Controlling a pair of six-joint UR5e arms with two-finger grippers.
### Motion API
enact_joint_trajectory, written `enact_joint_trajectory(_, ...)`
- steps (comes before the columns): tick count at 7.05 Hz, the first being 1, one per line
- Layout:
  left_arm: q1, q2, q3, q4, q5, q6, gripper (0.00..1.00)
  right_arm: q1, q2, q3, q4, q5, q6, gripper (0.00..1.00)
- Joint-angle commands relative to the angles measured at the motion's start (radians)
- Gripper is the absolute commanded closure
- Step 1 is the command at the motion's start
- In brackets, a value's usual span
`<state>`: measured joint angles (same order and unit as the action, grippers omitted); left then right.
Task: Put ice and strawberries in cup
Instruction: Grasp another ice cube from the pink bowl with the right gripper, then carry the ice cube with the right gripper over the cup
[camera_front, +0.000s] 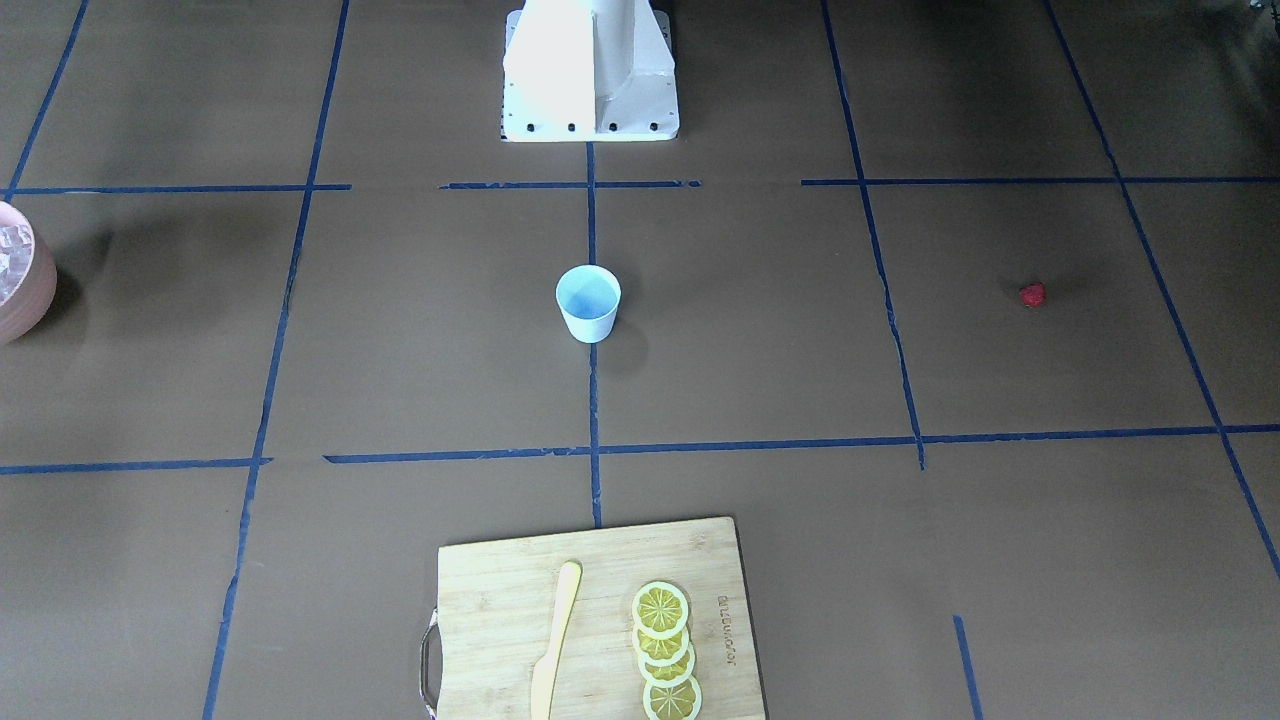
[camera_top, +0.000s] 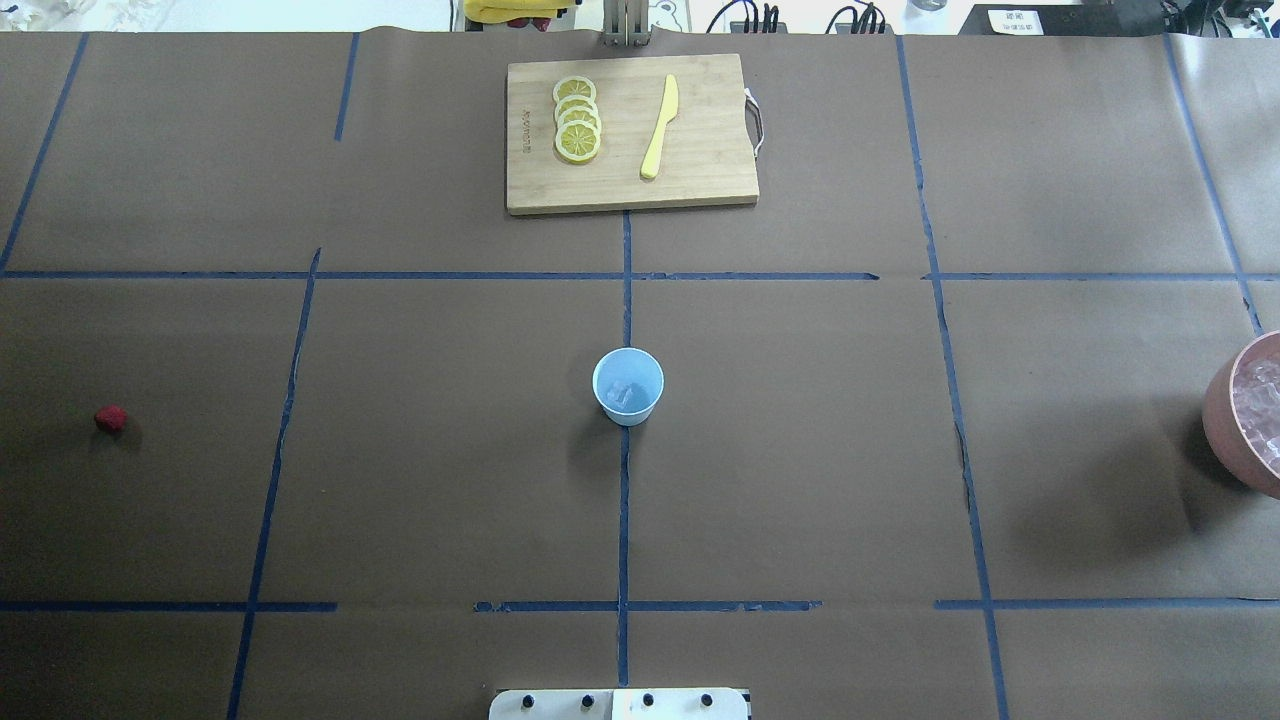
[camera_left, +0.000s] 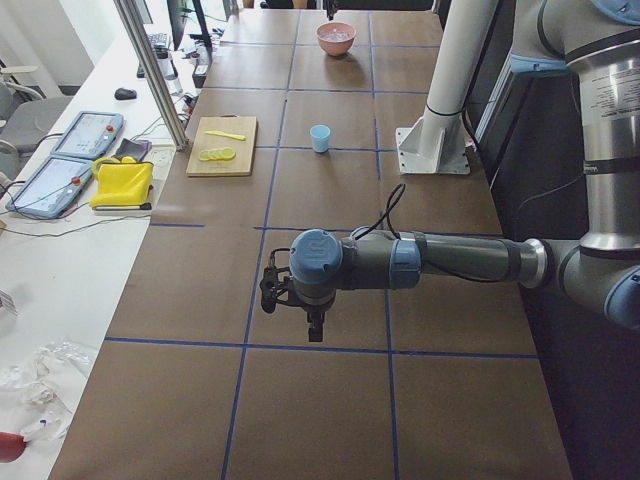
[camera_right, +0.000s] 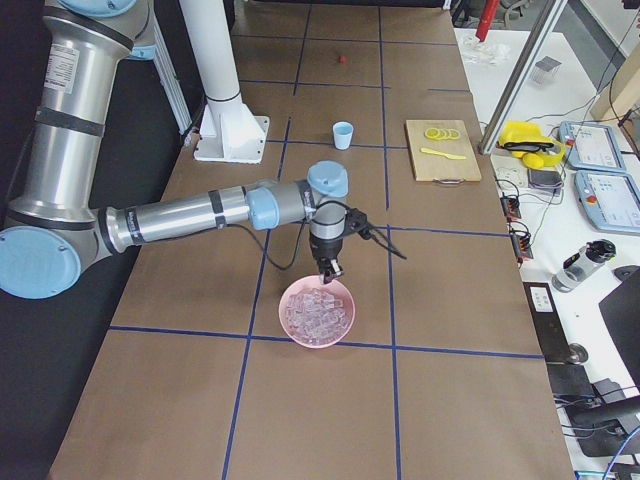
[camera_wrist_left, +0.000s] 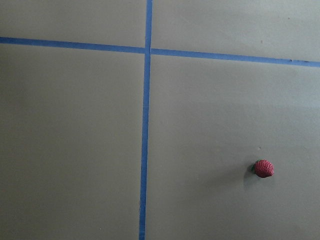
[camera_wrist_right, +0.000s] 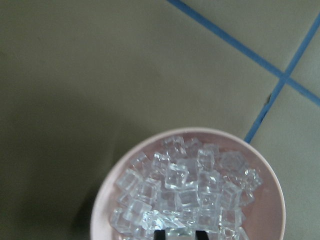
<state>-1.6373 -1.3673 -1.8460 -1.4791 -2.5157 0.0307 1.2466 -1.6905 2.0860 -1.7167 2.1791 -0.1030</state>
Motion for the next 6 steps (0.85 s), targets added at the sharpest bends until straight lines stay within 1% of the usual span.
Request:
enact_joint_trajectory(1,-0.001,0.005,-0.006,0.0,0.002,0.0,0.0,-0.009,0.29,0.016,-0.231,0.126,0.154,1.0)
enact_joint_trajectory(2,0.0,0.005,-0.004,0.0,0.002,0.0,0.0,-0.062,0.395,0.008,-0.268,0.133,0.292,1.0)
enact_joint_trajectory(3,0.001,0.005,-0.004,0.0,0.002,0.0,0.0,-0.16,0.502,-0.01,-0.279,0.134,0.462,1.0)
enact_joint_trajectory(4,0.001,0.005,-0.004,0.0,0.002,0.0,0.0,-0.271,0.597,-0.044,-0.27,0.122,0.67,1.0)
enact_joint_trajectory(5,0.001,0.005,-0.004,0.0,0.002,0.0,0.0,-0.37,0.703,-0.082,-0.268,0.088,0.853,1.0)
enact_joint_trajectory(6,0.001,0.005,-0.004,0.0,0.002,0.0,0.0,-0.489,0.776,-0.11,-0.239,0.0,1.017,1.0)
